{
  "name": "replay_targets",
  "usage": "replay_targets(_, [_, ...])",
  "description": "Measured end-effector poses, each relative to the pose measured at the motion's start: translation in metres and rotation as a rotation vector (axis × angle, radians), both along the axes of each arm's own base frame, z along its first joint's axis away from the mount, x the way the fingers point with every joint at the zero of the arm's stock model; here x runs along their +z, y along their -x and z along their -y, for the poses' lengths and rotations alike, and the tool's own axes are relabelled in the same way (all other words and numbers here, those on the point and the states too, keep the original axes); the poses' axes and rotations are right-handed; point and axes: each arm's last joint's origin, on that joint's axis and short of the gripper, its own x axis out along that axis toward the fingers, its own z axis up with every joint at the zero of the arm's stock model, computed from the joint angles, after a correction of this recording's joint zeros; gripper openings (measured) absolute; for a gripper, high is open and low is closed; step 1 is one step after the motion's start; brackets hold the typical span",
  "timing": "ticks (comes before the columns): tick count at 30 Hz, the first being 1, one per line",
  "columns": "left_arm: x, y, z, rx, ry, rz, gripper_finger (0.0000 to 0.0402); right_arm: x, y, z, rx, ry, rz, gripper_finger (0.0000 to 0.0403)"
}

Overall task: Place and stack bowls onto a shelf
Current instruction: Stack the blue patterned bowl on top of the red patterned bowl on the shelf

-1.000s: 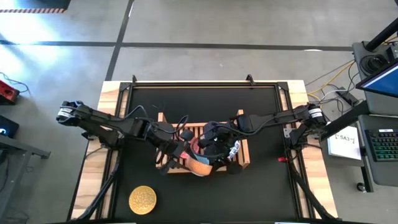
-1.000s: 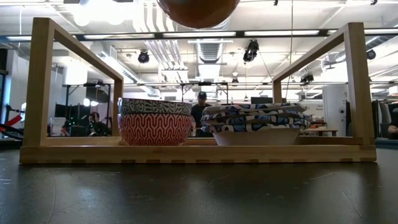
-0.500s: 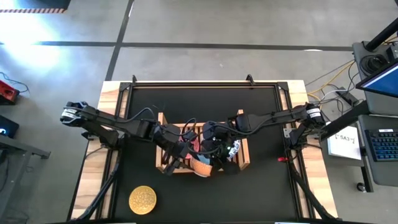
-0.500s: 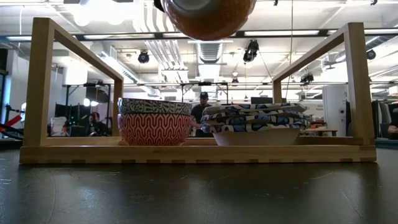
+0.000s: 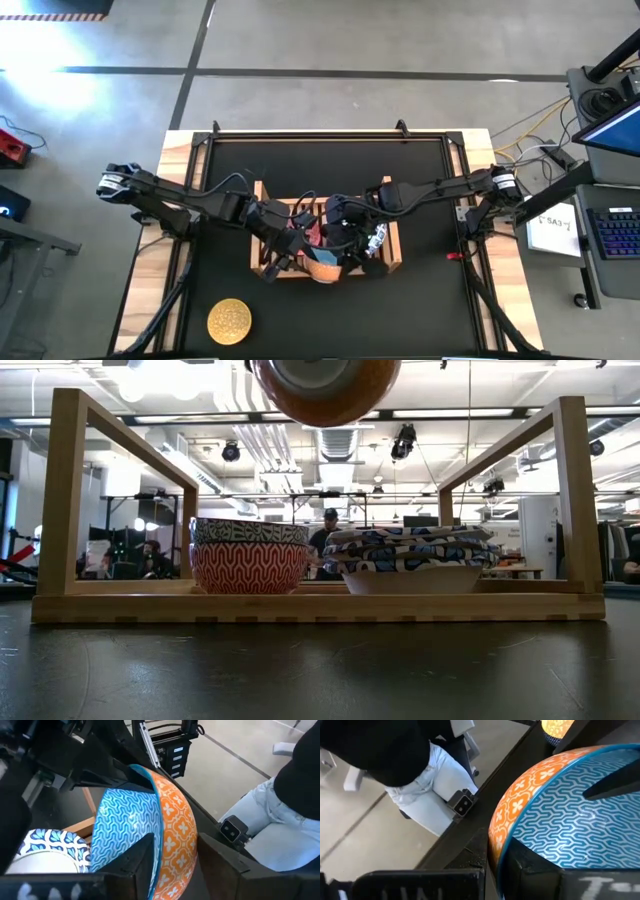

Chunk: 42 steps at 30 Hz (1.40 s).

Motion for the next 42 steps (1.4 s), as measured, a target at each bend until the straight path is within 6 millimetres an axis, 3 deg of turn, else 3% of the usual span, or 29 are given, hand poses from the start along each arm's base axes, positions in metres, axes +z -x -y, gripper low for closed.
replay_targets(19, [-0.001, 0.0, -0.002, 0.014, 0.015, -0.027, 0.0149, 0.001, -0.002, 0.014, 0.026, 0.031, 0.078, 0.0014])
replay_targets(31, [-0.001, 0.0, -0.002, -0.018, 0.022, -0.016, 0.0105, 0.001, -0.003, 0.015, 0.038, 0.034, 0.097, 0.0016])
replay_targets(42, [-0.002, 0.0, -0.002, -0.009, 0.026, -0.032, 0.0084, 0.001, -0.004, 0.016, -0.03, 0.045, 0.058, 0.0122])
